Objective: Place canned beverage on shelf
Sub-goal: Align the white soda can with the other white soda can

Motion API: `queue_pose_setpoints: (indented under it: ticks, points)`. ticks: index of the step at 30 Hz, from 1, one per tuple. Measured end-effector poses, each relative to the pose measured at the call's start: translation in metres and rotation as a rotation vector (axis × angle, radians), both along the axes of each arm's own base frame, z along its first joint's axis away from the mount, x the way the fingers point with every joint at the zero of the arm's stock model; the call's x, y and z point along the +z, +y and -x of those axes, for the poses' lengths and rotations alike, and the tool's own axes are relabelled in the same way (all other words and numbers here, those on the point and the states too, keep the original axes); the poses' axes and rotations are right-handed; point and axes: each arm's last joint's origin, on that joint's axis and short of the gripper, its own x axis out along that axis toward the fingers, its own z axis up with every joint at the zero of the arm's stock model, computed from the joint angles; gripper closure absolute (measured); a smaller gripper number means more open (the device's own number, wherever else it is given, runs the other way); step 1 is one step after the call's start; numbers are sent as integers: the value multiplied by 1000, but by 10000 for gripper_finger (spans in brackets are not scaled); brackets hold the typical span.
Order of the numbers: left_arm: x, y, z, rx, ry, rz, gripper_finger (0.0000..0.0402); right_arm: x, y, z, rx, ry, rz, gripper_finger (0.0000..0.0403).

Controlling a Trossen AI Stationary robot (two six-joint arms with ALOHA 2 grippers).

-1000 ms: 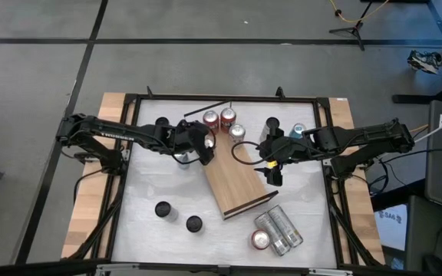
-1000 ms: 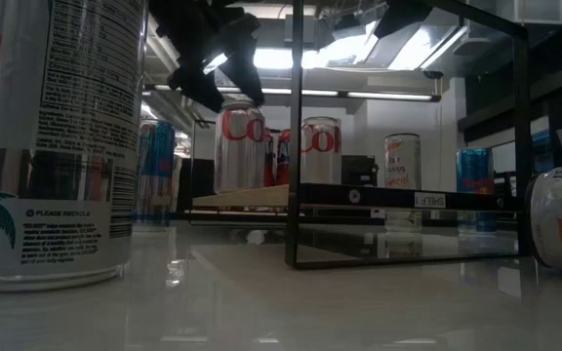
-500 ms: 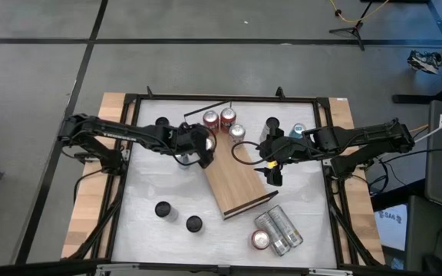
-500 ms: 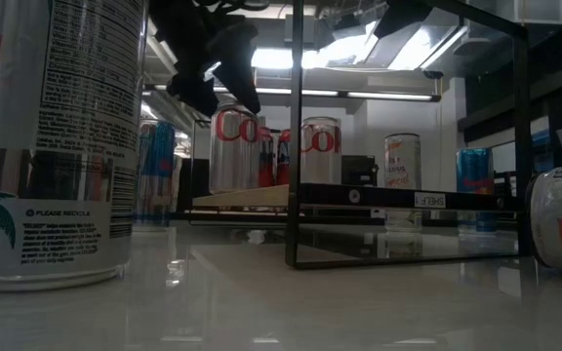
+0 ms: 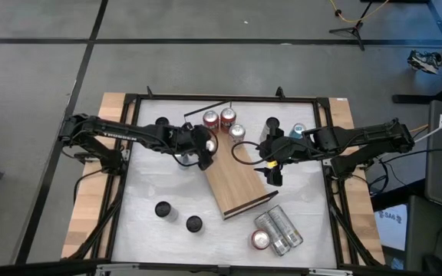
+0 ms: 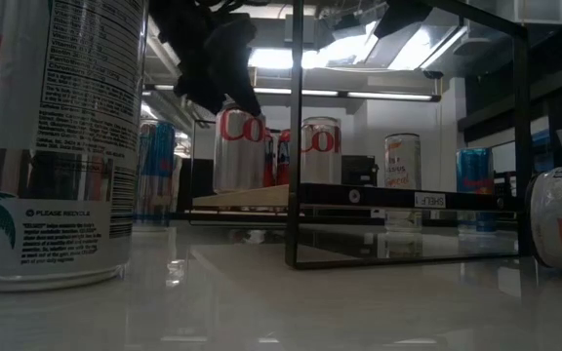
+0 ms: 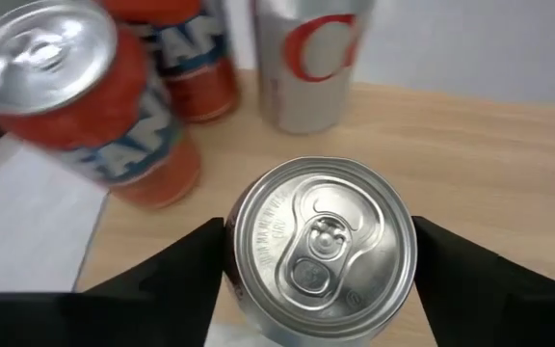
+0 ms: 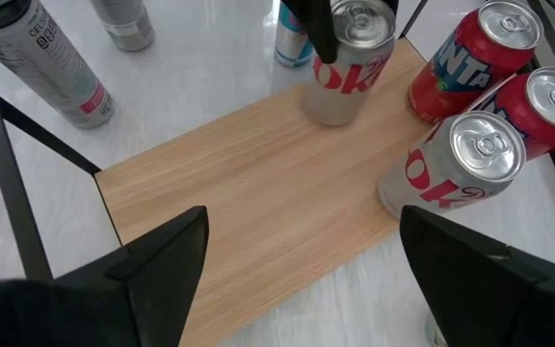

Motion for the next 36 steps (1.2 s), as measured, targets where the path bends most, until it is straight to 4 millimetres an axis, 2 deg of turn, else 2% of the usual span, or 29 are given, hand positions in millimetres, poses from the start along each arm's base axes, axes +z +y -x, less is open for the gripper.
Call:
queue_pose_setpoints:
  ticks: [3,15,24,29,36]
  points:
    - [1,2,-3,-75,-13,21,139,0,0,0,0,0,0,65]
    - [6,7,-9,-509,-52,34,137,0,0,0,0,0,0,65]
    - [4,9,-7,-648,-12,-35,137,0,0,0,0,0,0,65]
    - [4,9,-7,-652,-10,-33,133,0,0,0,0,0,0,65]
    - [4,9,-7,-643,-8,-34,107,0,0,0,0,0,0,65]
